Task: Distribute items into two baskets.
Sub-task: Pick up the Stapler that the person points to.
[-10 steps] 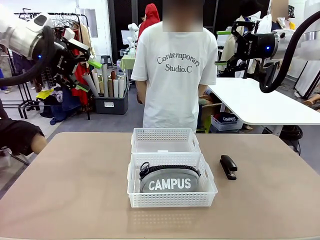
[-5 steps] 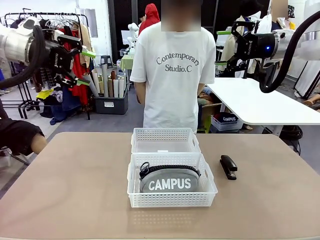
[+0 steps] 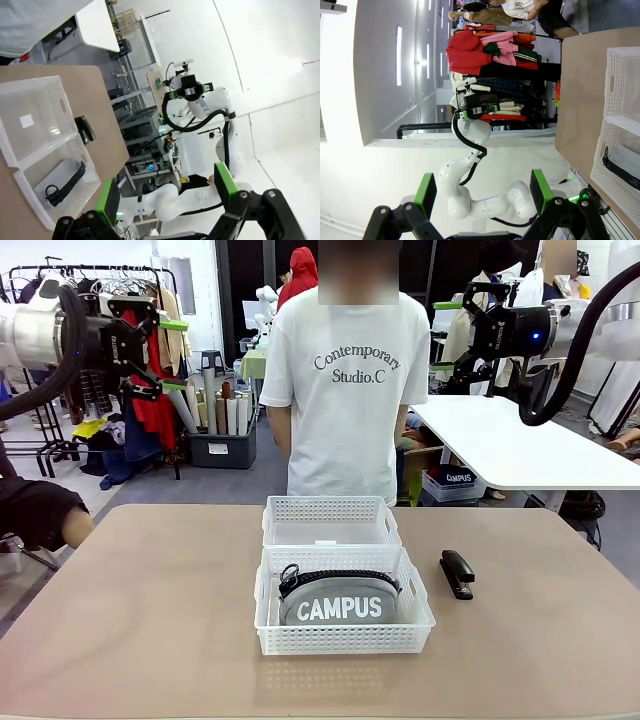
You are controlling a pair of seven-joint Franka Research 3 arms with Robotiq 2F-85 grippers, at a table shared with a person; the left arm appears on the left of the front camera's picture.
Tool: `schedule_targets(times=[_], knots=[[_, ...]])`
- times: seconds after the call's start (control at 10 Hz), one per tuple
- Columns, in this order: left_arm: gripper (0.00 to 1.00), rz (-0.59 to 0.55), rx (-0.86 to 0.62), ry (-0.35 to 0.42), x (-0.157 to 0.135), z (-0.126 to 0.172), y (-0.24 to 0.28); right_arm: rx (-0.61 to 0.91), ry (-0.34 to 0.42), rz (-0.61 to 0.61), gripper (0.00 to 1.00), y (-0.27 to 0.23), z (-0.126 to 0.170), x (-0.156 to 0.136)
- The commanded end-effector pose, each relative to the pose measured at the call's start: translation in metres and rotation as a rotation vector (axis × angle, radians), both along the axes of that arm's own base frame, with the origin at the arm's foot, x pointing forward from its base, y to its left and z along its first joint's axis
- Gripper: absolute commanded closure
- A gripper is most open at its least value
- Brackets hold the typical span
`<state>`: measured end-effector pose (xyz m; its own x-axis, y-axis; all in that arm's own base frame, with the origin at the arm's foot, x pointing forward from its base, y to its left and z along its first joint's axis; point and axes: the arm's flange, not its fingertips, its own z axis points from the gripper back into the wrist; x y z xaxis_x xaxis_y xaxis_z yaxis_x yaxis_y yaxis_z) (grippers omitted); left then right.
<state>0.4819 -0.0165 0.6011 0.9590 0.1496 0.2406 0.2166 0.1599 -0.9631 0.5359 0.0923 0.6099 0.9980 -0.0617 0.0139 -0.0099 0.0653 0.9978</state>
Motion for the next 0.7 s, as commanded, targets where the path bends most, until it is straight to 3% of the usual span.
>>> schedule_targets(times=[0.0,0.6], knots=[[0.0,0.001,-0.042,-0.032,0.0042,0.0042,-0.0043,0.0,-0.002,-0.003,0.0,0.0002,0.0016,-0.0004],[0.0,0.016,-0.055,-0.067,-0.0014,0.0119,-0.008,0.0,-0.002,-0.003,0.0,0.0002,0.0016,-0.0004]])
